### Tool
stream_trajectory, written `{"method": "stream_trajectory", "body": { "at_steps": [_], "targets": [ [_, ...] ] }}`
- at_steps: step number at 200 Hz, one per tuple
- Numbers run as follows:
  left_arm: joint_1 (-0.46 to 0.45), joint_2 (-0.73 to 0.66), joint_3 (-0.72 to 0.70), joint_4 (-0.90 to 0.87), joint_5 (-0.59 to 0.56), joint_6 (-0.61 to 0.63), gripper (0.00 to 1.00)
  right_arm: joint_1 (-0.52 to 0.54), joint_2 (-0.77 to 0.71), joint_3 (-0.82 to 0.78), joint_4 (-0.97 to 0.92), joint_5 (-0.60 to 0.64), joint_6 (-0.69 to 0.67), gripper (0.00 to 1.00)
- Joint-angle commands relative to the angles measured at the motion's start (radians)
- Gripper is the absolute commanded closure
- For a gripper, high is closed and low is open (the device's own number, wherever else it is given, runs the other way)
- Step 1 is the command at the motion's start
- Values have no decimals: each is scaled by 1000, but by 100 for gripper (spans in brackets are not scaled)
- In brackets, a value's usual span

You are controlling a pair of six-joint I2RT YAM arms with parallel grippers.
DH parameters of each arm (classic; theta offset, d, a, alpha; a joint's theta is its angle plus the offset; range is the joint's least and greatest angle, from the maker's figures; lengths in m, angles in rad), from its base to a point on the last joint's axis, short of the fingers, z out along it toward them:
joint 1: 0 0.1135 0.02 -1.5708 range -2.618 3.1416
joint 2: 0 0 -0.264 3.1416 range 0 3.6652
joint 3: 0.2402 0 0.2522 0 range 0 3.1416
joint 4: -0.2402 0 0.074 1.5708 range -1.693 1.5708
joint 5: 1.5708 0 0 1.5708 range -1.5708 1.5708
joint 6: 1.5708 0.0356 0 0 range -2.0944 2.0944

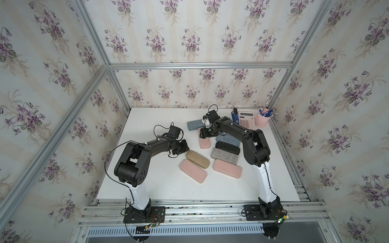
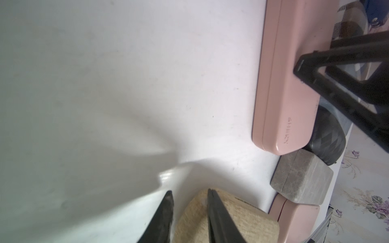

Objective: Close the glasses case
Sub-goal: Move the glasses case to the center of the board.

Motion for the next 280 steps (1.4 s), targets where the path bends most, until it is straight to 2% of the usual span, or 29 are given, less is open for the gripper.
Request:
{"method": "stream_trajectory", "body": {
  "at_steps": [1,15,23,29,38,79,115,149,184,219,227,230,262,280],
  "targets": [
    [26,-60,-28,-21,-71,-22,58,50,6,2,-112,-35,-125,32],
    [47,-115,-43,-32,-90,-28,51,64,7,-2,-134,-17,-165,32],
    [49,-147,-38,-46,-108,-23,46,70,5,-2,-147,-5,-187,33],
    [49,-166,-28,-60,-119,-14,37,72,3,-2,-154,5,-199,33],
    [55,-179,-4,-89,-129,-3,32,76,2,-2,-160,12,-225,34],
    [94,-174,61,-107,-86,10,29,93,16,50,-215,145,-324,35],
    [132,-94,115,-98,-89,-1,24,140,33,74,-212,217,-390,34],
    [183,11,209,-122,-69,-6,24,137,116,181,-259,251,-321,33],
    [209,24,221,-101,-56,-7,24,93,104,208,-199,100,-205,26],
    [234,0,191,-83,-7,-8,23,83,79,195,-181,65,-105,18],
    [240,-6,180,-77,3,-7,23,84,74,184,-176,38,-91,3],
    [243,-8,177,-74,7,-8,23,85,72,177,-170,25,-87,0],
    [250,-27,142,-58,28,-11,22,99,27,95,-98,11,-35,0],
    [257,-37,121,-51,28,-11,21,119,24,87,-96,71,-25,0]
  ]
}}
